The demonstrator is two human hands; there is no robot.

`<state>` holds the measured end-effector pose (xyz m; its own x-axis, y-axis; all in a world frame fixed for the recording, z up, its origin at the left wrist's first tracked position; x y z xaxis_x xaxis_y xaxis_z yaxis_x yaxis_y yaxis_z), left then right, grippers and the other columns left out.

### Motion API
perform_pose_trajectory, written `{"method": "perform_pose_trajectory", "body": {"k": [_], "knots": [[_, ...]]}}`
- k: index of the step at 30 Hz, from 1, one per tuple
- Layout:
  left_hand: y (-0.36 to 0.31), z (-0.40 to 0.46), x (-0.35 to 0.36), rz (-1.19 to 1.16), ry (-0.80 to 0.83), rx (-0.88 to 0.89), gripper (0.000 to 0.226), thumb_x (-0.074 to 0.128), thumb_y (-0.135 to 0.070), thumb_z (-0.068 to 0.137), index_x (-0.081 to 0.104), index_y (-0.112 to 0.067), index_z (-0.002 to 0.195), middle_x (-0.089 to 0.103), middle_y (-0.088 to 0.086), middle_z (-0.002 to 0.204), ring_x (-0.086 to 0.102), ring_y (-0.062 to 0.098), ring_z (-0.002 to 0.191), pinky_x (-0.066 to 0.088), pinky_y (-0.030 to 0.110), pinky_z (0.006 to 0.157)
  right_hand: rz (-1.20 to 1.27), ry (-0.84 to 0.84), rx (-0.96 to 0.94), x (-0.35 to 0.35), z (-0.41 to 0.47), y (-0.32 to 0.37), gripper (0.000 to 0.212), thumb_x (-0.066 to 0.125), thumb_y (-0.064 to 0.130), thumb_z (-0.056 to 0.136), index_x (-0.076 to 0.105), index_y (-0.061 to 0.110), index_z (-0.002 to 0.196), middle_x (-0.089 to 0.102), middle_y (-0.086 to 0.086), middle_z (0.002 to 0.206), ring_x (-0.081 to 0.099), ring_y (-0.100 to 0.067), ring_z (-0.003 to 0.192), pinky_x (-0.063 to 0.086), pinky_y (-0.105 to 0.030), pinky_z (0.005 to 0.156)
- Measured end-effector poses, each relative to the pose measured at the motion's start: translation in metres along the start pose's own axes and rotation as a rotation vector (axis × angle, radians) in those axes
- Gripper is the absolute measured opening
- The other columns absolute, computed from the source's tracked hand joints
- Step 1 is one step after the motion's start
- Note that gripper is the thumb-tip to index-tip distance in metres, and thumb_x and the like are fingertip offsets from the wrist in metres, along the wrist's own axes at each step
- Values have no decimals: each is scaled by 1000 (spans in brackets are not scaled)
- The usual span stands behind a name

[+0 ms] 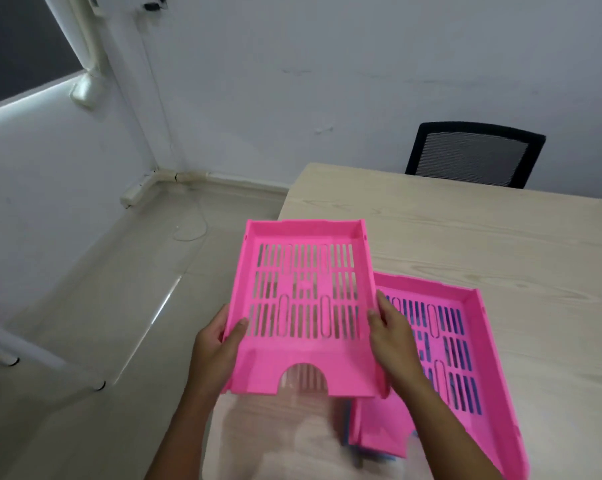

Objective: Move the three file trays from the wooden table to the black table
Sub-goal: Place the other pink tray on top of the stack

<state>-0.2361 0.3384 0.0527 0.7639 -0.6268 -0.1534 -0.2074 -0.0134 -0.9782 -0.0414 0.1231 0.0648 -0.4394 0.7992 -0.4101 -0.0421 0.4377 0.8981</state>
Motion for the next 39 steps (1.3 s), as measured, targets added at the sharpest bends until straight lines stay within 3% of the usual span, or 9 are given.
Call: {"method": "perform_pose_trajectory", "body": {"k": [2,4,7,9,11,15,22,33,39], "knots": [[-8,-6,32,-10,49,16,44,63,-11,96,58,-16,139,70,4,129,65,23,120,48,50,106,12,-50,17,-36,-1,-13,47,45,12,104,42,13,152,54,-10,148,57,-30,129,48,-51,107],[-12,-16,68,-4,106,24,51,64,-17,95,52,-12,145,63,5,140,60,21,129,44,49,111,24,-121,27,-75,-5,-30,46,47,9,104,45,15,149,59,-4,140,63,-19,112,52,-31,93],[-16,-40,124,-3,186,25,53,66,-24,93,52,-17,144,65,3,137,62,18,126,48,42,108,91,-217,71,-134,-15,-59,43,50,6,103,52,14,144,59,-6,142,58,-13,119,47,-33,102],[-15,-55,154,7,234,28,50,66,-24,94,55,-20,142,70,-2,129,66,16,119,52,43,103,113,-210,84,-163,-26,-73,45,50,9,103,66,43,127,72,8,127,67,-6,110,56,-33,96],[-11,-69,175,42,266,25,47,65,-24,94,56,-21,141,73,-4,124,69,12,114,55,45,100,141,-195,131,-182,-36,-83,47,50,14,103,69,56,113,77,19,112,74,-7,100,62,-37,86],[-6,-85,193,125,238,14,49,64,-20,94,54,-19,143,70,-3,128,65,12,119,52,44,104,196,-204,176,-195,-45,-100,35,52,21,103,68,43,124,77,6,116,74,-22,101,61,-54,88],[-5,-95,197,136,224,-46,45,61,-18,96,56,-28,140,74,-11,116,71,10,108,57,41,97,194,-179,201,-194,-48,-115,37,49,22,104,60,36,137,72,6,126,70,-21,110,58,-54,94],[3,-90,191,144,185,-38,47,61,-21,96,46,-40,136,75,-10,110,74,15,99,60,46,89,200,-199,196,-185,-56,-122,39,44,21,106,60,46,131,72,20,119,70,-7,106,59,-47,93],[6,-70,189,73,185,-69,31,62,-24,96,64,-44,119,77,-15,109,73,11,103,62,35,84,244,-223,215,-184,-54,-127,37,49,19,103,67,43,125,75,18,116,71,-7,107,58,-45,95]]}}
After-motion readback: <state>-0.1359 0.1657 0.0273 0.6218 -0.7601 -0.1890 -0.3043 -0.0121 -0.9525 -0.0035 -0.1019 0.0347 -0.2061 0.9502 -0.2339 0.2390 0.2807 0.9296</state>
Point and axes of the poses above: each hand's wrist, its own z-axis towards the middle knuckle, its own x-axis out of the palm, y = z × x, the point moved 3 cm from there along z, towards the middle knuckle
